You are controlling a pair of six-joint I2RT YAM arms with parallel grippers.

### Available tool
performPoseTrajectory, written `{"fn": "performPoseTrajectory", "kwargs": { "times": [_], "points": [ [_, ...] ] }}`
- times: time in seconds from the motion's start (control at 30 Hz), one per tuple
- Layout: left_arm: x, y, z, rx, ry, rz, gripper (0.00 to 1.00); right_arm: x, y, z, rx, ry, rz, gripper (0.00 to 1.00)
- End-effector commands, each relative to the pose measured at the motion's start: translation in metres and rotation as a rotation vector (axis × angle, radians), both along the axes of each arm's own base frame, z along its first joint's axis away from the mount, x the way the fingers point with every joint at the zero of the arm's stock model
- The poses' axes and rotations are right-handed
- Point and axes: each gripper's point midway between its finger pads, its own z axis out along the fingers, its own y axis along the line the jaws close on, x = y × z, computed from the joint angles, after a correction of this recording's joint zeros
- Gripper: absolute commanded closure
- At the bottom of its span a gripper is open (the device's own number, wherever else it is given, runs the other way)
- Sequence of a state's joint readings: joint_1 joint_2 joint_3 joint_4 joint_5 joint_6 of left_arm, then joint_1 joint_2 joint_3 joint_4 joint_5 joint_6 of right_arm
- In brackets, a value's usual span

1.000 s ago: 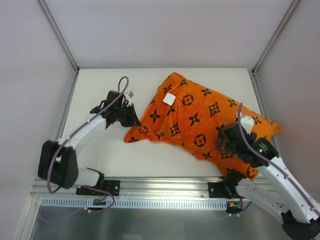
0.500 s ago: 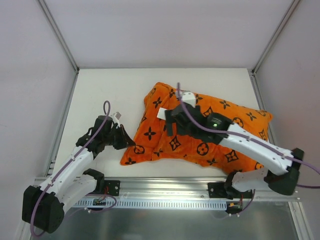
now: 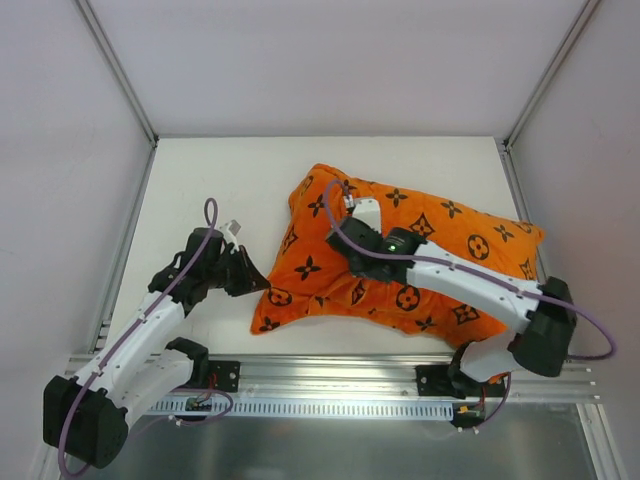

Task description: Remove the pillowcase from the pillow

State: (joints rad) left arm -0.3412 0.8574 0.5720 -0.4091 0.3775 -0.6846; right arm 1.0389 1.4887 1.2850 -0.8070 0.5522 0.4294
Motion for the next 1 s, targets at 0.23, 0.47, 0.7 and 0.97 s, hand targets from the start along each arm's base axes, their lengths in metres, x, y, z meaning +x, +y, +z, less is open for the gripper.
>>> {"fn": "performPoseTrajectory", "kwargs": {
  "times": [0.23, 0.47, 0.7, 0.97],
  "points": [
    [0.004, 0.009, 0.002, 0.064, -0.02, 0.014, 1.0, -0.024, -0.092, 0.016, 0.105, -0.08, -0.189, 0.96],
    [0.003, 0.01, 0.001, 0.068, -0.019, 0.022, 1.0, -0.03, -0.093, 0.019, 0.134, -0.067, -0.172, 0.4],
    [0.003, 0.018, 0.011, 0.105, -0.045, 0.032, 1.0, -0.035, -0.155, 0.056, 0.05, -0.185, -0.265, 0.0],
    [0.041, 0.043, 0.068, 0.097, -0.124, 0.113, 1.0, -0.054, -0.22, 0.043, 0.111, -0.144, -0.443, 0.04]
  ]
}}
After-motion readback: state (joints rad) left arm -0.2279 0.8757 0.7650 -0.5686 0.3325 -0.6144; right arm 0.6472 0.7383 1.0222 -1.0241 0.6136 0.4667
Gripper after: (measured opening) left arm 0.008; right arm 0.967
